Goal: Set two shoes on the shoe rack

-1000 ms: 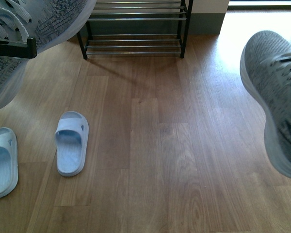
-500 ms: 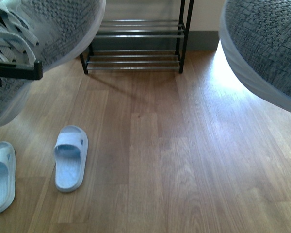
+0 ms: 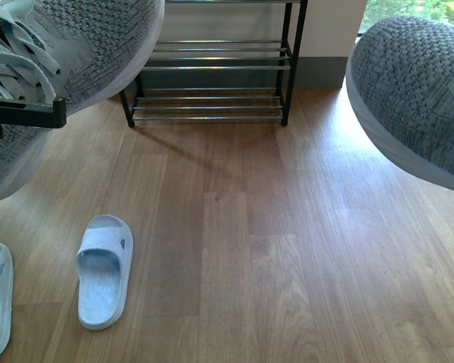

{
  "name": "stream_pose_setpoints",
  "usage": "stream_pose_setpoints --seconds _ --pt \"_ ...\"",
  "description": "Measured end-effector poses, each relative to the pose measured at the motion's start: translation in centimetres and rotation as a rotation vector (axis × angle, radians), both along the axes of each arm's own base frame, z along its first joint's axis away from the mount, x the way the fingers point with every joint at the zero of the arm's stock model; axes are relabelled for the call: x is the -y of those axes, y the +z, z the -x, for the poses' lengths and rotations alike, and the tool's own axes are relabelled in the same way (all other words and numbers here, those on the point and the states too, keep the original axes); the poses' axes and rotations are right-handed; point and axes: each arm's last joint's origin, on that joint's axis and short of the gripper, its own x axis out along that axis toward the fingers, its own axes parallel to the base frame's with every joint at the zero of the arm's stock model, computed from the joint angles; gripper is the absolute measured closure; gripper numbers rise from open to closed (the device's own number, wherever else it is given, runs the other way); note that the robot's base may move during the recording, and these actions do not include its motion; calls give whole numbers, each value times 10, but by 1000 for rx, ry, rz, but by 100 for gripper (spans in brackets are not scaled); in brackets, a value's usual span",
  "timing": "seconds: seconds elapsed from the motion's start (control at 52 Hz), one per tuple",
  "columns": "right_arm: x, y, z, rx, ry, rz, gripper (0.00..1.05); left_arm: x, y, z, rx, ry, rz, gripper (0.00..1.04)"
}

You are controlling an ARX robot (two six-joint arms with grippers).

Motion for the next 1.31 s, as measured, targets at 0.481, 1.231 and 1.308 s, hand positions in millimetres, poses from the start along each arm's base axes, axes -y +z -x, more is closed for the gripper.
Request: stream_pose_setpoints --seconds 0.481,1.231,1.308 --pt "0 0 0 0 3 0 103 -1 0 0 0 9 -1 103" --pt "1 0 0 -1 -21 2 103 2 -1 1 -2 -20 1 103" --pt "1 0 0 -1 -25 3 103 2 -1 1 -2 -14 0 103"
